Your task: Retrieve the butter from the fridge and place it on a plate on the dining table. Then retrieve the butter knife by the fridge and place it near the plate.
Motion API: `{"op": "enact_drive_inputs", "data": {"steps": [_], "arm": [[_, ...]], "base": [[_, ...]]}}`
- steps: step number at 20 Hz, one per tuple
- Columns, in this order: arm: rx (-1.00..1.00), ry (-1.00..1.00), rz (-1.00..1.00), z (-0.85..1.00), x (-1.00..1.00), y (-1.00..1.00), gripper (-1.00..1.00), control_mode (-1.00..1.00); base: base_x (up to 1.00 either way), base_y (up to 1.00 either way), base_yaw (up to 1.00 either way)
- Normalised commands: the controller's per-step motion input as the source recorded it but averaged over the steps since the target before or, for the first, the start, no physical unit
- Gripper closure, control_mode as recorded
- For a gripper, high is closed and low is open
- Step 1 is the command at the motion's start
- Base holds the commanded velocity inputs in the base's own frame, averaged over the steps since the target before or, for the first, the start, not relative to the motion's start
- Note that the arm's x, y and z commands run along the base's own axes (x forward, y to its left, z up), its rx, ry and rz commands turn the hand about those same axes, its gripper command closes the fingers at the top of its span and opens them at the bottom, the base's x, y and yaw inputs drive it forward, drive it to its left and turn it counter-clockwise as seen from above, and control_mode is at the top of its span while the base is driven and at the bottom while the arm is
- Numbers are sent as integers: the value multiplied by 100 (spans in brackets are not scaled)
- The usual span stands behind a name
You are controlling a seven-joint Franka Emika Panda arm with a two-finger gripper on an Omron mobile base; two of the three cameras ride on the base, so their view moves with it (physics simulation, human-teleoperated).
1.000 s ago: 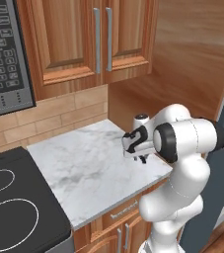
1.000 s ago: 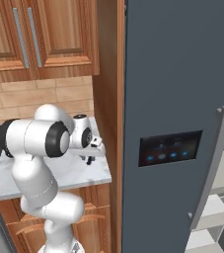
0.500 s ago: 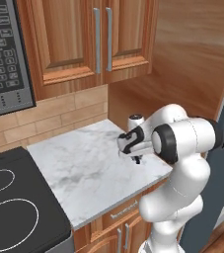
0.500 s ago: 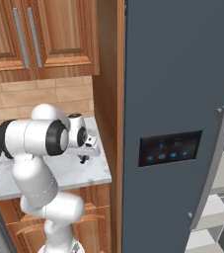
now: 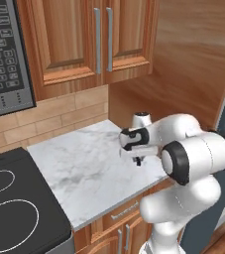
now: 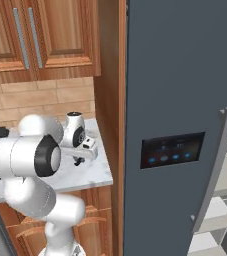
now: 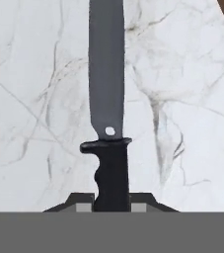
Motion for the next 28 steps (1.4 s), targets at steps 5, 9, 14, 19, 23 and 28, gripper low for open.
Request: {"op": "enact_drive_inputs", "data": {"steps": [5, 9, 14, 19, 23, 28], "arm": [[7, 0, 0, 87, -93, -10, 100, -100], [0, 0, 0, 82, -96, 0, 100, -100], [0, -9, 0, 70, -97, 0, 100, -100], [0, -14, 0, 62, -72, 0, 100, -100], [-3, 0, 0, 74, -21, 0, 100, -100], [-10, 1, 0, 26, -10, -3, 100, -100]], "base": [[0, 0, 0], [0, 0, 0], [0, 0, 0], [0, 0, 0], [0, 0, 0], [0, 0, 0]]}}
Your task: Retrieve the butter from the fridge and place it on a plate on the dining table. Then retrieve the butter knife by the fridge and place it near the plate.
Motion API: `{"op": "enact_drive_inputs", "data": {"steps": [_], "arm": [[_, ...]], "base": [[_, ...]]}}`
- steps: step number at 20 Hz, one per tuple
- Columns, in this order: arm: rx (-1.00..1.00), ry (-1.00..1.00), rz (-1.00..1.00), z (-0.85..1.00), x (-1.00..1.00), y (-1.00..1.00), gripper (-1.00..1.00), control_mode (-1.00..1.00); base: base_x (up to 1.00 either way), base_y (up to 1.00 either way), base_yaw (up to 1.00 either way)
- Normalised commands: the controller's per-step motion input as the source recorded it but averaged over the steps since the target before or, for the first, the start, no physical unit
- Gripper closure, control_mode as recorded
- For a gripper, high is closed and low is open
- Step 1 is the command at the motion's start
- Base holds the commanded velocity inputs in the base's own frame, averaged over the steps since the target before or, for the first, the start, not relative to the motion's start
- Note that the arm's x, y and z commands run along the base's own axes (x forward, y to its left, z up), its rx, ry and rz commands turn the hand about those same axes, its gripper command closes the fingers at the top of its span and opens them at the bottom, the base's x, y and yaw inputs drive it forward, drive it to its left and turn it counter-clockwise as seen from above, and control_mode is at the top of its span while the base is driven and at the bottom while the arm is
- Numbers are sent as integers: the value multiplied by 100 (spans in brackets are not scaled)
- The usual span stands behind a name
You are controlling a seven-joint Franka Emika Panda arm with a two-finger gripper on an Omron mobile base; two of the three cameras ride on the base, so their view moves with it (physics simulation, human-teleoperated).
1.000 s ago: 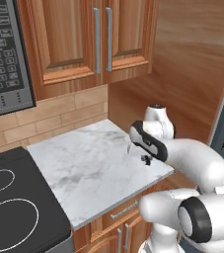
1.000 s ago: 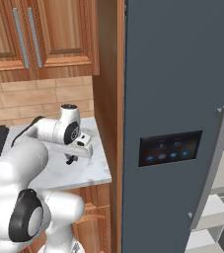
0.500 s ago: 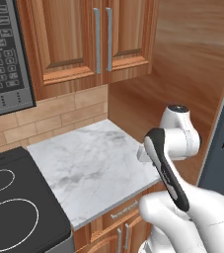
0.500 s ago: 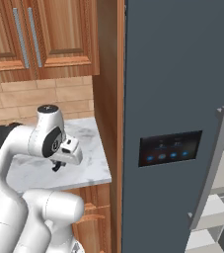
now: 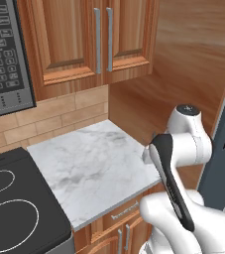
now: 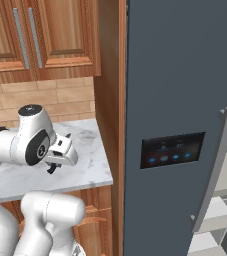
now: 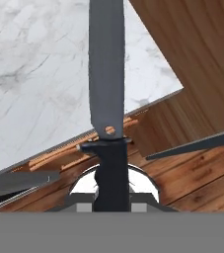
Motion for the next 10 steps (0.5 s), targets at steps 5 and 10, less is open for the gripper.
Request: {"op": "enact_drive_inputs", "data": {"steps": [5, 10], "arm": [[-4, 6, 0, 2, -2, -1, 100, -100], [0, 0, 0, 0, 0, 0, 100, -100]], "base": [[0, 0, 0], [0, 0, 0]]}}
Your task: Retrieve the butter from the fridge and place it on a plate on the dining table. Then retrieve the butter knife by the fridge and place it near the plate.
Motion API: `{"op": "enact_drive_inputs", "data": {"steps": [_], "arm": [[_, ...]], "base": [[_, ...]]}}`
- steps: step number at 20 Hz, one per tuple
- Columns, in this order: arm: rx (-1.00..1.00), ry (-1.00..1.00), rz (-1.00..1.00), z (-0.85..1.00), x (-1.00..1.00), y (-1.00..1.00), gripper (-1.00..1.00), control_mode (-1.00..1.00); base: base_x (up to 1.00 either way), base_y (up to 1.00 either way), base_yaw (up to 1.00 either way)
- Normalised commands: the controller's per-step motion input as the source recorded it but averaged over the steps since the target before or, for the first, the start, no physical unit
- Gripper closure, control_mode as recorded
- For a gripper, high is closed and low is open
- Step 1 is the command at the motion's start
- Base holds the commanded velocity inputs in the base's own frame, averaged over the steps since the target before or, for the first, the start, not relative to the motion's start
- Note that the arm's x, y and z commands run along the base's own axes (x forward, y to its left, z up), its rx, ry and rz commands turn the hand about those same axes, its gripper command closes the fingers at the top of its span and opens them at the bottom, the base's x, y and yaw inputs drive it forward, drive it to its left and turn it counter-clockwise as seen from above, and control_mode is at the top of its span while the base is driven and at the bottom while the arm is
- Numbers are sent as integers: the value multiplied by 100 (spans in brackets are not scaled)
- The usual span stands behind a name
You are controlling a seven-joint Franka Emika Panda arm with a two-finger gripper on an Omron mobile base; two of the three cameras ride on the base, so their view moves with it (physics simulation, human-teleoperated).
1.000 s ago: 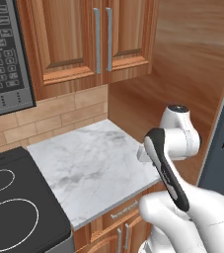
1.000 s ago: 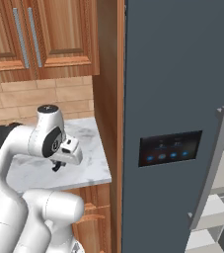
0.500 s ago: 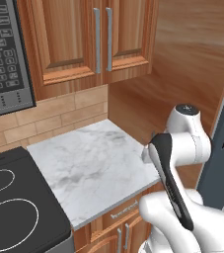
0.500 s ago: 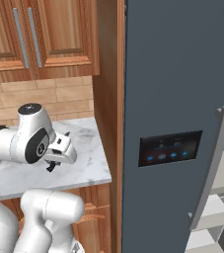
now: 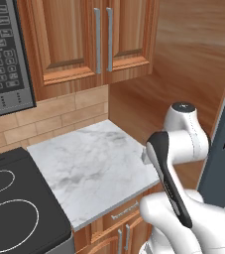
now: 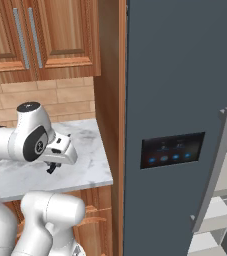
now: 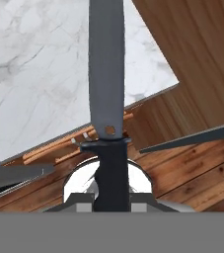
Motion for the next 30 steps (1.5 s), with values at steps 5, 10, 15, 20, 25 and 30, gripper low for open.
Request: {"op": "enact_drive_inputs", "data": {"steps": [5, 10, 15, 20, 25, 30], "arm": [[0, 0, 0, 0, 0, 0, 100, -100], [0, 0, 0, -1, -3, 0, 100, 100], [0, 0, 0, 0, 0, 0, 100, 100], [0, 0, 0, 0, 0, 0, 100, 100], [0, 0, 0, 0, 0, 0, 100, 100], [0, 0, 0, 0, 0, 0, 100, 100]], "base": [[0, 0, 0], [-15, -2, 7], [-63, 0, 18], [-69, 0, 24], [-46, 31, 58], [-64, 19, 81]]}}
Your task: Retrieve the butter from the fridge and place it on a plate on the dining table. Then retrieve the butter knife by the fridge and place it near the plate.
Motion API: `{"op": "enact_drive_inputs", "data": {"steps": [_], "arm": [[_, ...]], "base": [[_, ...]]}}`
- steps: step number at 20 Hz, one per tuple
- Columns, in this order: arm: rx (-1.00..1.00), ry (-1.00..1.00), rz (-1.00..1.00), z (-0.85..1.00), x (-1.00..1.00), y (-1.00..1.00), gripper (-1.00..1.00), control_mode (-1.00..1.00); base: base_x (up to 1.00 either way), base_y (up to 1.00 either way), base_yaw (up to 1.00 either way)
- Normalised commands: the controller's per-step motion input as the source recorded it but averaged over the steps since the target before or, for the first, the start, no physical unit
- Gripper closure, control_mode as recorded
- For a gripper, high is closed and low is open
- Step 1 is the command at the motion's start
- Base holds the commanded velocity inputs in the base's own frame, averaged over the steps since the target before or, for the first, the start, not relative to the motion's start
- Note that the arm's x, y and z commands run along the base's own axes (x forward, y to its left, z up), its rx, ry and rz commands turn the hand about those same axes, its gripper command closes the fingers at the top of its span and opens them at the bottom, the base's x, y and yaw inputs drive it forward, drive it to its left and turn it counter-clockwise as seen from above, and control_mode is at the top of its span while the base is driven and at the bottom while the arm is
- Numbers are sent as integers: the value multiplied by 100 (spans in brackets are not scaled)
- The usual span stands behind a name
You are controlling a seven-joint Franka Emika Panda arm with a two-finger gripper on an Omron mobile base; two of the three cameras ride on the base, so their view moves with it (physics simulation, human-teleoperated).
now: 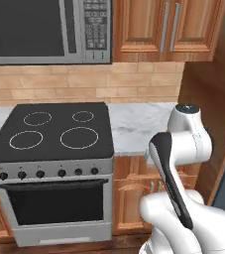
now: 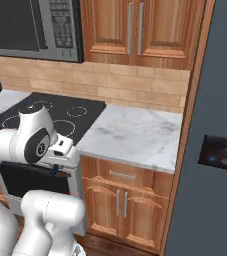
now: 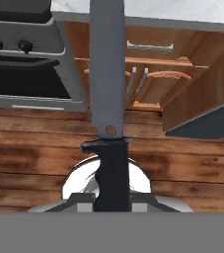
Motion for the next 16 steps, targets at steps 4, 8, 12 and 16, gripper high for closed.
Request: {"op": "enact_drive_inputs", "data": {"steps": [4, 8, 12, 16], "arm": [[0, 0, 0, 0, 0, 0, 100, 100], [0, 0, 0, 0, 0, 0, 100, 100], [0, 0, 0, 0, 0, 0, 100, 100], [0, 0, 0, 0, 0, 0, 100, 100]], "base": [[-71, 21, 78], [-49, 36, 80], [34, 9, 79], [59, 0, 81]]}}
